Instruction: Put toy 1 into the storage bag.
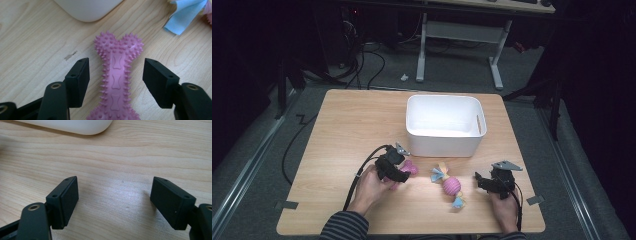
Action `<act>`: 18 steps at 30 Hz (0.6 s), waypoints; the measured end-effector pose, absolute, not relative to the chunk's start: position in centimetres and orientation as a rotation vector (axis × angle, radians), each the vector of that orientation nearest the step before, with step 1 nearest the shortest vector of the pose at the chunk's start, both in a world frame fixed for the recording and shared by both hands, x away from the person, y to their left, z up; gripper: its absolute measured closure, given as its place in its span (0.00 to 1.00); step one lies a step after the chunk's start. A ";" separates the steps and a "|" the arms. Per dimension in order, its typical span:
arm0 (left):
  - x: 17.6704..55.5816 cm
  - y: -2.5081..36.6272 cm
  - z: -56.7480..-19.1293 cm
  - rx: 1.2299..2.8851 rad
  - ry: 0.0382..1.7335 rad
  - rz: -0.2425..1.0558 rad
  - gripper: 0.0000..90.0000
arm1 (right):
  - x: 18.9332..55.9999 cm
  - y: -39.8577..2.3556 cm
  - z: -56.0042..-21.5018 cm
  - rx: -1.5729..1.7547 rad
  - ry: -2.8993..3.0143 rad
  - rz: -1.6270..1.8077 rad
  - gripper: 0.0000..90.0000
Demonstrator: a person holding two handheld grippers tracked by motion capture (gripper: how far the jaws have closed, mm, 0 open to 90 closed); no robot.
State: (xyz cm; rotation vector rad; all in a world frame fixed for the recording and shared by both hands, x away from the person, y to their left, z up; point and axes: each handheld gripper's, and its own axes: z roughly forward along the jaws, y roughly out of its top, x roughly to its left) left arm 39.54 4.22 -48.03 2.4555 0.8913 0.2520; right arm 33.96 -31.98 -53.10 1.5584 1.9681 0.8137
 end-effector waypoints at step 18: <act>39.5 3.8 -50.5 2.497 0.917 0.219 0.53 | 33.9 -31.9 -53.1 1.562 1.968 0.814 0.26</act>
